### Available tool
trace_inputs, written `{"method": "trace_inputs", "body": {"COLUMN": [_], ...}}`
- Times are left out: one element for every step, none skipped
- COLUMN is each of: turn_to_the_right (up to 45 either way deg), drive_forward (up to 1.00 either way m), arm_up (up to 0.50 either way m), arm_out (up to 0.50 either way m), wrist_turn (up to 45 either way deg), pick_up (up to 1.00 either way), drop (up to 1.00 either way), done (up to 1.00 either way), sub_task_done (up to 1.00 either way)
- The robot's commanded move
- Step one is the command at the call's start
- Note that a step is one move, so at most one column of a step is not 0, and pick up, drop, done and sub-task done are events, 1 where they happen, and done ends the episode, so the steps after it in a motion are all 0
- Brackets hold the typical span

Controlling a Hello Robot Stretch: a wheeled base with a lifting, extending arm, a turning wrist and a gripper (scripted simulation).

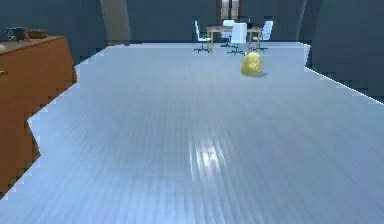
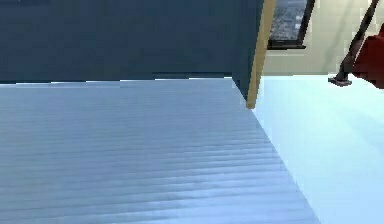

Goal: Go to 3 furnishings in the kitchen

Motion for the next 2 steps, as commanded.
{"method": "trace_inputs", "body": {"turn_to_the_right": [3.0,0.0], "drive_forward": [0.0,1.0], "arm_up": [0.0,0.0], "arm_out": [0.0,0.0], "wrist_turn": [0.0,0.0], "pick_up": [0.0,0.0], "drop": [0.0,0.0], "done": [0.0,0.0], "sub_task_done": [0.0,0.0]}}
